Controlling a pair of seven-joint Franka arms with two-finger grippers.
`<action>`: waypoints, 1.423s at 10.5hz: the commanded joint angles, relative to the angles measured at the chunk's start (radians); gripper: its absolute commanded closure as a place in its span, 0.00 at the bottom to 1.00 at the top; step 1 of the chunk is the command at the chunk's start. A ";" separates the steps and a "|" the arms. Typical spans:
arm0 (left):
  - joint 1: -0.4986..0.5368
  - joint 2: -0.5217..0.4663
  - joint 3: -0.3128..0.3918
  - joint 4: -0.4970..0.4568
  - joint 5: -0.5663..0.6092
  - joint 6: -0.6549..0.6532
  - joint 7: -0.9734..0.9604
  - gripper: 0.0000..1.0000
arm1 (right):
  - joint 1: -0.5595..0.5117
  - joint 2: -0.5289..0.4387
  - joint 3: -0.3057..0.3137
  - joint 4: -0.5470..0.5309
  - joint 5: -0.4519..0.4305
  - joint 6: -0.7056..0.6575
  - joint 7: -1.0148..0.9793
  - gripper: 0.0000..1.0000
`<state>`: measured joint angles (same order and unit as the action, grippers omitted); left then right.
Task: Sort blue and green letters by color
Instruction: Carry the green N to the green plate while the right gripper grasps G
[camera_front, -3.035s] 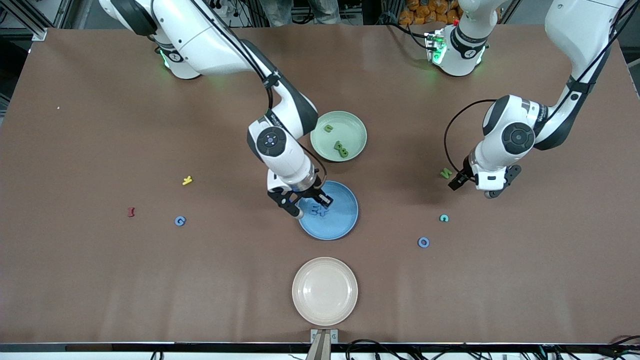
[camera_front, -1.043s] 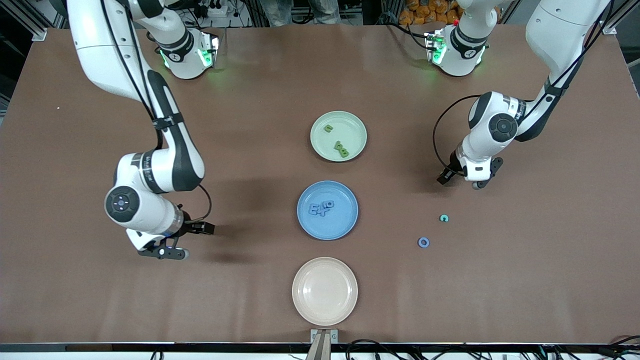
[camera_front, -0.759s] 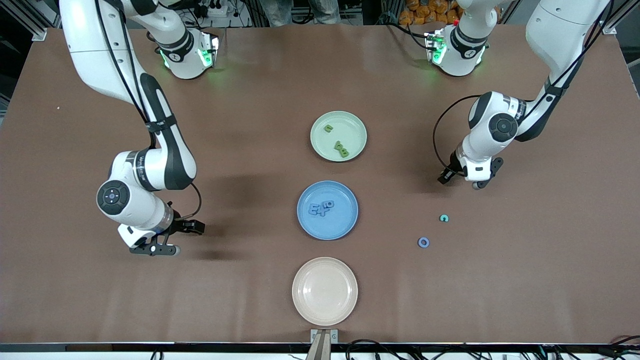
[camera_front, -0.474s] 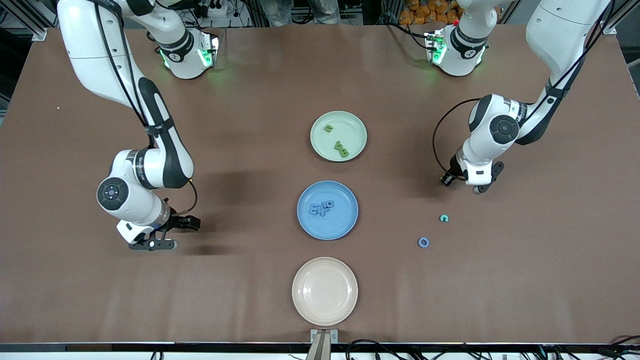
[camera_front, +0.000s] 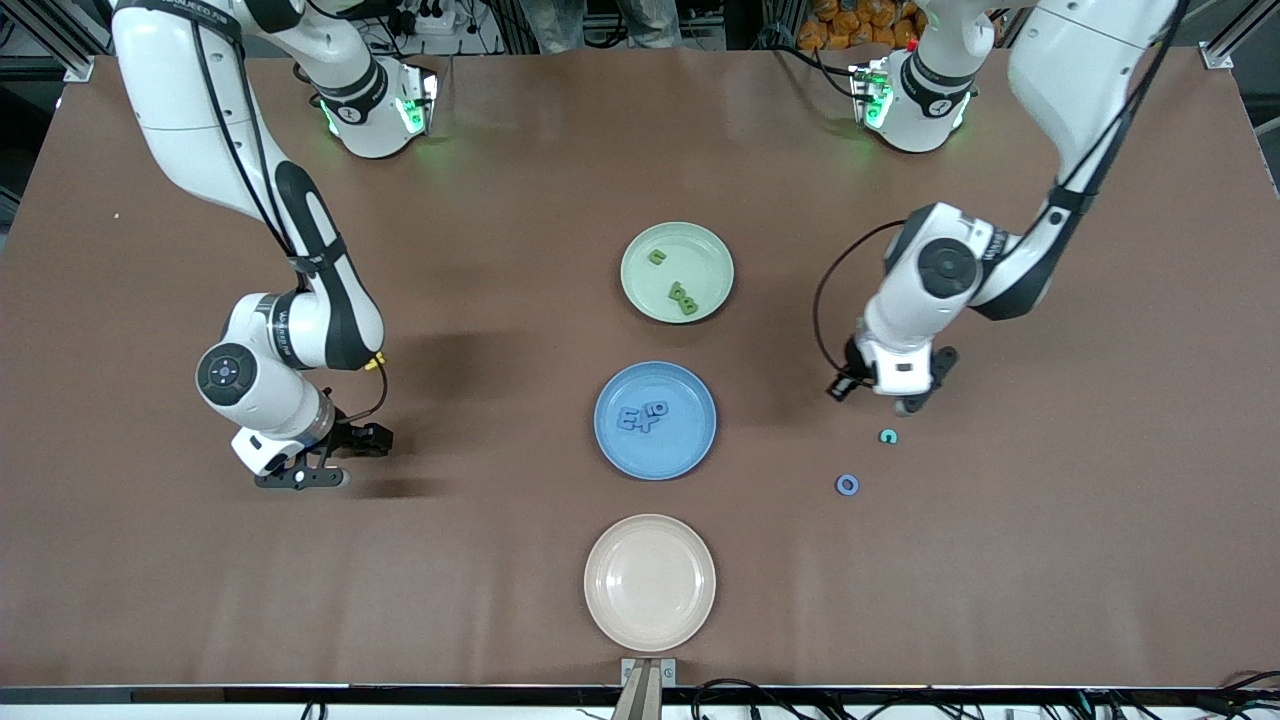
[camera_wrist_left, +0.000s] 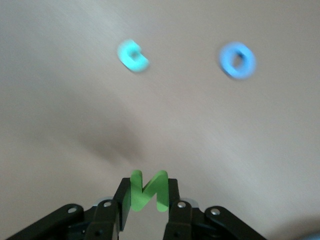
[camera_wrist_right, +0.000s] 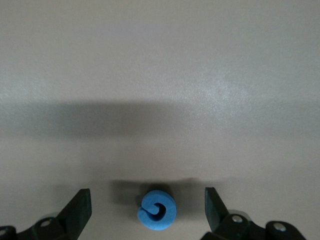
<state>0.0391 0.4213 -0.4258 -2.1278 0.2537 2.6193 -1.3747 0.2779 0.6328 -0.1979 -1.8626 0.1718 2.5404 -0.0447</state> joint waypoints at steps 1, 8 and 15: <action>-0.192 0.045 0.010 0.071 0.019 -0.038 -0.089 1.00 | -0.013 -0.042 0.014 -0.078 -0.005 0.037 -0.020 0.00; -0.514 0.073 0.002 0.175 0.004 -0.367 -0.213 1.00 | -0.023 -0.047 0.015 -0.112 0.002 0.057 -0.069 1.00; -0.654 0.083 0.004 0.183 -0.077 -0.381 -0.261 0.47 | 0.012 -0.104 0.029 -0.001 0.009 -0.152 0.146 1.00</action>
<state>-0.5928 0.4969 -0.4307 -1.9648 0.2017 2.2642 -1.6306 0.2733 0.5631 -0.1924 -1.8727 0.1755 2.4277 -0.0402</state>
